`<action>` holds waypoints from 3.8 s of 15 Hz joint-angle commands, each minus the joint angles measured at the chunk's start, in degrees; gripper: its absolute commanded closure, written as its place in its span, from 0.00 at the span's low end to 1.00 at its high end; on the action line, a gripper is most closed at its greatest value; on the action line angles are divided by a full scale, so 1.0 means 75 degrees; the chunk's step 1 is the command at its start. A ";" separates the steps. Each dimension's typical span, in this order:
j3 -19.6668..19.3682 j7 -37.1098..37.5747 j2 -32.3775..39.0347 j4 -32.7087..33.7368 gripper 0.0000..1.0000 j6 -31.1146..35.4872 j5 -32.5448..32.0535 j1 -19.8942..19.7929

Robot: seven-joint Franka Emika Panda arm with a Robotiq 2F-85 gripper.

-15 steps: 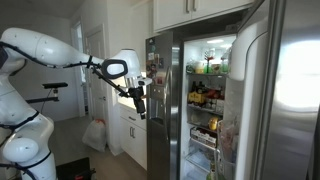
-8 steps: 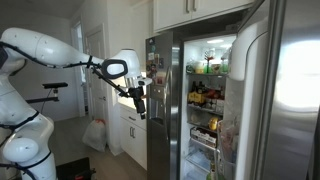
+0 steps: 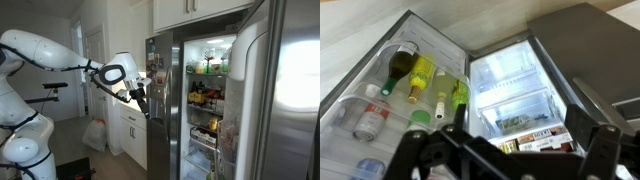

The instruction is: Open the top compartment of the refrigerator door

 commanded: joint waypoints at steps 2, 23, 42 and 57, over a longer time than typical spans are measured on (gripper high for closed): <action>0.0063 0.0292 -0.0983 -0.1826 0.00 0.2692 0.0100 -0.0256; 0.4496 0.1049 -0.2088 -0.1734 0.00 0.8940 0.1808 -0.5027; 0.8640 0.1815 -0.1675 -0.0176 0.00 0.8702 0.3098 -0.9858; 1.3181 0.2359 -0.0097 0.3159 0.00 0.8907 0.2445 -1.5258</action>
